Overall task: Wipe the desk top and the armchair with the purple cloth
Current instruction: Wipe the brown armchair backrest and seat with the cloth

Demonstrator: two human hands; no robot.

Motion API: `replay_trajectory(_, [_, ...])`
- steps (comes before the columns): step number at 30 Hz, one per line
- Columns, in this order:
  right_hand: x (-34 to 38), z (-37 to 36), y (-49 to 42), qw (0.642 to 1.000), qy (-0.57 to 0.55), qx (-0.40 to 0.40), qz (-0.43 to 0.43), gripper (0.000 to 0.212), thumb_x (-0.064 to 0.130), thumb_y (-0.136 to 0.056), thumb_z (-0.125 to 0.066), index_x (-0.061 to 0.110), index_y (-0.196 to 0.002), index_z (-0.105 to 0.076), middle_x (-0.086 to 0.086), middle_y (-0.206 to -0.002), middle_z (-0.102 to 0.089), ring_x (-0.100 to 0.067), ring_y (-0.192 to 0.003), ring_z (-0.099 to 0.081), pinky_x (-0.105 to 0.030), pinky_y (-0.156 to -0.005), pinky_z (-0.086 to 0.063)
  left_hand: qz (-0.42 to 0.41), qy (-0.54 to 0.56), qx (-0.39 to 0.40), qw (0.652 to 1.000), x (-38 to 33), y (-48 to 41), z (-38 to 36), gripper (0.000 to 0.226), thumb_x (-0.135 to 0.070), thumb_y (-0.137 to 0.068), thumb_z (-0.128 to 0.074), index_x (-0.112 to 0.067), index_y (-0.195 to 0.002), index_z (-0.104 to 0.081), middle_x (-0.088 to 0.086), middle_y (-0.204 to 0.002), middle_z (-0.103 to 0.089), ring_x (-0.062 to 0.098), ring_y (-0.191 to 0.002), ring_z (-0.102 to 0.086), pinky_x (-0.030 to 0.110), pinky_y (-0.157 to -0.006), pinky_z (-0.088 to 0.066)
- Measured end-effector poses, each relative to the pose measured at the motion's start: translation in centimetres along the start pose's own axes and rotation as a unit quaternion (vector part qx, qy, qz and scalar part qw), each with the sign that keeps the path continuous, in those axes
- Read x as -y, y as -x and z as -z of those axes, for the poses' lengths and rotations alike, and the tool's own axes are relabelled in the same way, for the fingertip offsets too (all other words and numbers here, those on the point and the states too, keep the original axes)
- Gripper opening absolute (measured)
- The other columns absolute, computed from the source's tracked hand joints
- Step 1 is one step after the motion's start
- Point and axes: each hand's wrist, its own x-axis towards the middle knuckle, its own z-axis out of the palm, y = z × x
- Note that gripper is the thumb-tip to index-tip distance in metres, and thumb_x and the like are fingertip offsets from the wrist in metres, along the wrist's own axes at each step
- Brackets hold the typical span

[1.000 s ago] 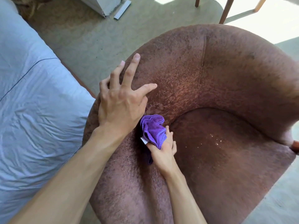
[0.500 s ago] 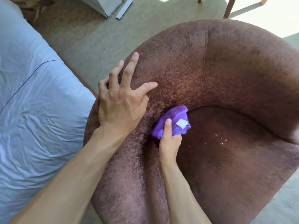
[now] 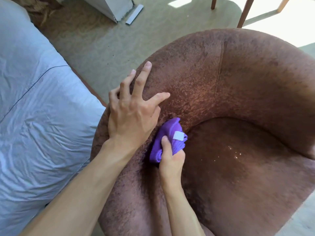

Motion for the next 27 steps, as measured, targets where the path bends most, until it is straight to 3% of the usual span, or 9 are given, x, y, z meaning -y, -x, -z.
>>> replay_trajectory(2, [2.4,-1.1,-1.8,0.997,-0.034,-0.062,0.029,0.055,0.053,-0.083,-0.062,0.008,-0.112,-0.072,-0.002,-0.104,-0.076,-0.013,-0.099,-0.071,-0.042,-0.09,-0.054,0.001,0.0,0.002,1.0,-0.1,0.0,0.0,0.036,-0.034,-0.09,-0.057,-0.052,-0.12,-0.066,-0.001,-0.167,-0.027,0.031,-0.145,-0.038,0.05,-0.096,-0.04])
replay_trajectory(5, [4.5,-2.8,-2.5,0.997,-0.009,0.008,0.076,0.054,0.047,-0.085,-0.066,0.015,-0.128,-0.065,0.005,-0.118,-0.072,-0.004,-0.112,-0.066,-0.033,-0.098,-0.051,0.0,0.003,0.001,1.0,-0.2,-0.2,-0.1,0.036,-0.034,-0.09,-0.057,-0.052,-0.12,-0.066,0.0,-0.166,-0.028,0.031,-0.144,-0.039,0.05,-0.095,-0.04])
replay_trajectory(8, [3.3,-0.6,-1.4,0.986,0.077,0.081,0.124,0.041,0.037,-0.085,-0.069,0.018,-0.122,-0.067,0.006,-0.113,-0.072,-0.007,-0.108,-0.066,-0.04,-0.094,-0.052,0.005,0.011,-0.003,1.0,-0.1,-0.2,-0.1,0.035,-0.035,-0.09,-0.057,-0.053,-0.118,-0.067,-0.001,-0.165,-0.03,0.032,-0.142,-0.041,0.05,-0.093,-0.04])
replay_trajectory(10, [2.4,0.5,-0.9,0.981,0.089,0.055,0.164,0.043,0.039,-0.084,-0.066,0.015,-0.12,-0.067,0.0,-0.113,-0.07,-0.012,-0.108,-0.066,-0.041,-0.094,-0.051,0.007,0.01,-0.001,1.0,-0.2,-0.1,0.0,0.036,-0.035,-0.09,-0.057,-0.054,-0.118,-0.067,-0.002,-0.166,-0.03,0.032,-0.142,-0.041,0.049,-0.093,-0.039])
replay_trajectory(12, [2.4,-0.8,-1.2,0.991,0.032,-0.002,0.13,0.053,0.045,-0.085,-0.064,0.012,-0.126,-0.065,-0.003,-0.121,-0.069,-0.015,-0.117,-0.064,-0.043,-0.099,-0.049,0.005,0.015,0.009,1.0,-0.1,-0.3,0.1,0.038,-0.033,-0.088,-0.057,-0.054,-0.118,-0.067,-0.003,-0.166,-0.028,0.03,-0.143,-0.039,0.049,-0.094,-0.038])
replay_trajectory(16, [2.0,-1.8,-0.2,0.988,0.091,0.071,0.105,0.048,0.046,-0.086,-0.061,0.015,-0.124,-0.066,-0.002,-0.119,-0.07,-0.014,-0.113,-0.065,-0.038,-0.096,-0.05,0.017,0.031,0.023,0.999,-0.2,-0.4,0.4,0.039,-0.033,-0.087,-0.057,-0.056,-0.118,-0.067,-0.005,-0.166,-0.026,0.029,-0.142,-0.039,0.048,-0.095,-0.037])
replay_trajectory(19, [0.6,1.9,-0.9,0.972,0.163,0.083,0.15,0.042,0.039,-0.085,-0.059,0.013,-0.117,-0.068,-0.006,-0.112,-0.069,-0.02,-0.105,-0.065,-0.035,-0.091,-0.05,0.023,0.037,0.03,0.999,-0.2,-0.4,0.5,0.04,-0.032,-0.087,-0.056,-0.056,-0.117,-0.067,-0.006,-0.167,-0.025,0.029,-0.142,-0.038,0.048,-0.095,-0.035])
replay_trajectory(23, [0.3,2.1,-4.8,0.989,0.124,-0.08,-0.016,0.055,0.048,-0.091,-0.057,0.0,-0.117,-0.067,-0.019,-0.118,-0.068,-0.032,-0.115,-0.061,-0.037,-0.1,-0.045,0.022,0.044,0.047,0.998,0.0,-0.7,0.5,0.04,-0.035,-0.087,-0.054,-0.059,-0.116,-0.066,-0.008,-0.167,-0.022,0.029,-0.142,-0.037,0.047,-0.097,-0.034])
replay_trajectory(27, [1.6,1.5,-5.3,0.983,0.152,0.022,-0.106,0.037,0.035,-0.095,-0.063,0.01,-0.068,-0.059,-0.025,-0.101,-0.071,-0.037,-0.101,-0.064,-0.039,-0.088,-0.046,0.027,0.024,0.049,0.998,-0.5,-0.5,0.6,0.037,-0.036,-0.089,-0.054,-0.057,-0.117,-0.066,-0.007,-0.167,-0.021,0.029,-0.142,-0.035,0.047,-0.097,-0.033])
